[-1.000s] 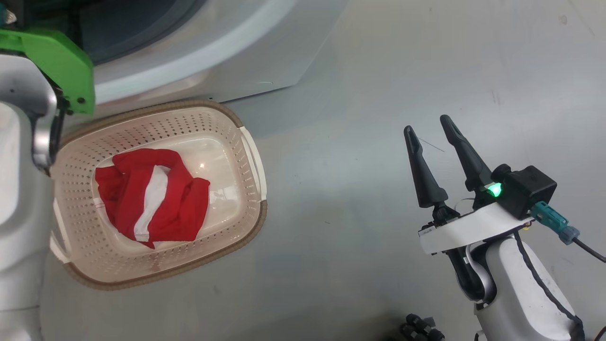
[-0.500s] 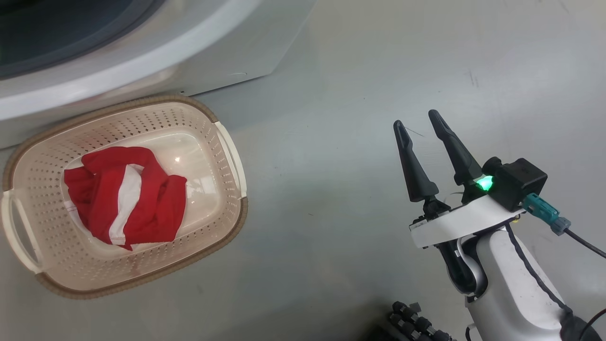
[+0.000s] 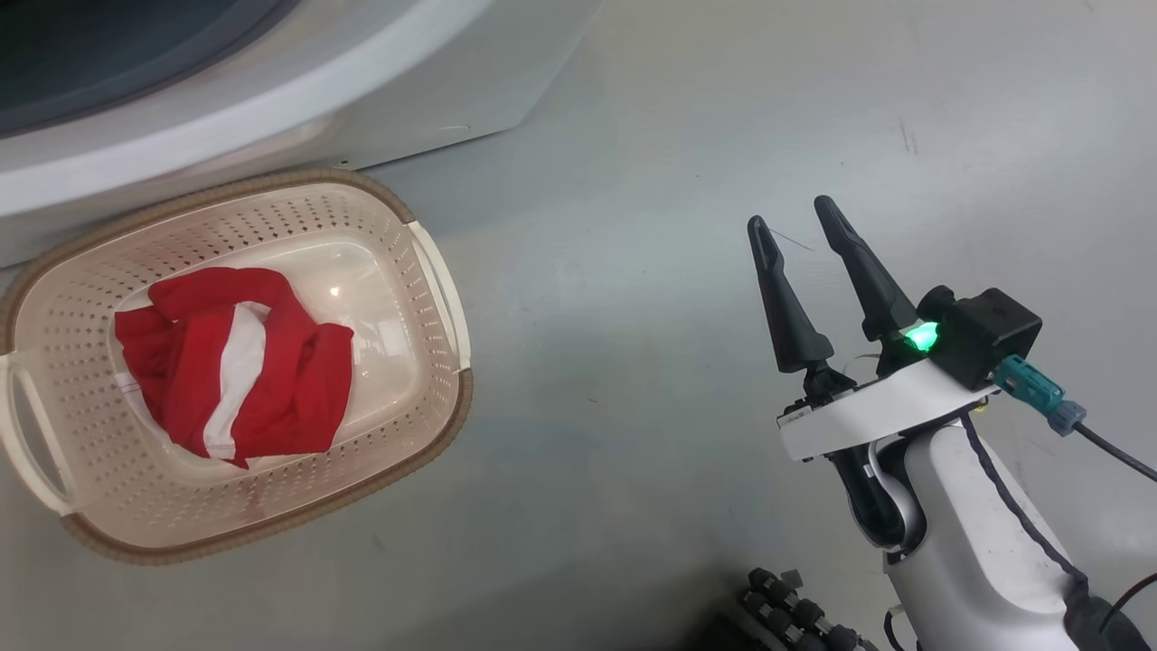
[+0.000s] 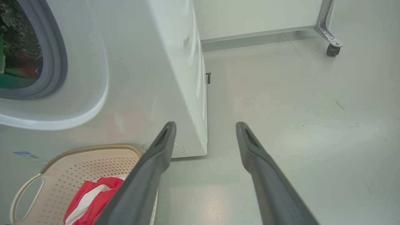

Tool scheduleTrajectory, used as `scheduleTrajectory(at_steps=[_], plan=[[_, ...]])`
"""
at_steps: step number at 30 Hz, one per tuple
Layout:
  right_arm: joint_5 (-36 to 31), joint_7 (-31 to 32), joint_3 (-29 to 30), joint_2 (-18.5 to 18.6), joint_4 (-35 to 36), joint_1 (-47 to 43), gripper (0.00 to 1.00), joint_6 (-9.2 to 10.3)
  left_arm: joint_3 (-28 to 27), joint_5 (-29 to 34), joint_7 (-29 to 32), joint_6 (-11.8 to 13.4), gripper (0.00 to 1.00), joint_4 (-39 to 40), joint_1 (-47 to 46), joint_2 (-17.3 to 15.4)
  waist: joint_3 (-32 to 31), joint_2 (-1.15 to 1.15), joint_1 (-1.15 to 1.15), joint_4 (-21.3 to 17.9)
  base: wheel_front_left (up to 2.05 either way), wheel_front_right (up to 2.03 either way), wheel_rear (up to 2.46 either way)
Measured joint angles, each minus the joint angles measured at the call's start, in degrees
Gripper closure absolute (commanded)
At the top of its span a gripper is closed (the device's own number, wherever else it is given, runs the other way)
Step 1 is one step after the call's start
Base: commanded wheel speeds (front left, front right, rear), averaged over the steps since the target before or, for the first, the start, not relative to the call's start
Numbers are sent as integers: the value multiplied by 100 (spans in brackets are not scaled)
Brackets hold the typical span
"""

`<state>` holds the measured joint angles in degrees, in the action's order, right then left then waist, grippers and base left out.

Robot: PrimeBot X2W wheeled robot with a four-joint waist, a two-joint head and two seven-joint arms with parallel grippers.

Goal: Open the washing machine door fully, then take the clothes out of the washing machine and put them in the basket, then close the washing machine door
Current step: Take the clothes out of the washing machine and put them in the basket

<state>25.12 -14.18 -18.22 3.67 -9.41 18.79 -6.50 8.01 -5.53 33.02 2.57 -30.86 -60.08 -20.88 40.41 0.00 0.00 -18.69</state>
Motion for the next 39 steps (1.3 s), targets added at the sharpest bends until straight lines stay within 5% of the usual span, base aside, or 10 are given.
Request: scheduleTrajectory(at_steps=[10,23,39], plan=[[-2,-1,65,26,-73,98,0,-18,-24,-80,-280,26,100,177,-75,247,17,0,0,114,0,0,0],[-74,-2,274,200,-113,104,0,-45,-209,-359,-1530,179,100,770,28,746,-109,0,0,441,0,0,0],[-267,-10,349,322,-121,26,0,-45,-238,-580,-3054,274,100,1499,1281,1326,-617,0,0,854,0,0,0]])
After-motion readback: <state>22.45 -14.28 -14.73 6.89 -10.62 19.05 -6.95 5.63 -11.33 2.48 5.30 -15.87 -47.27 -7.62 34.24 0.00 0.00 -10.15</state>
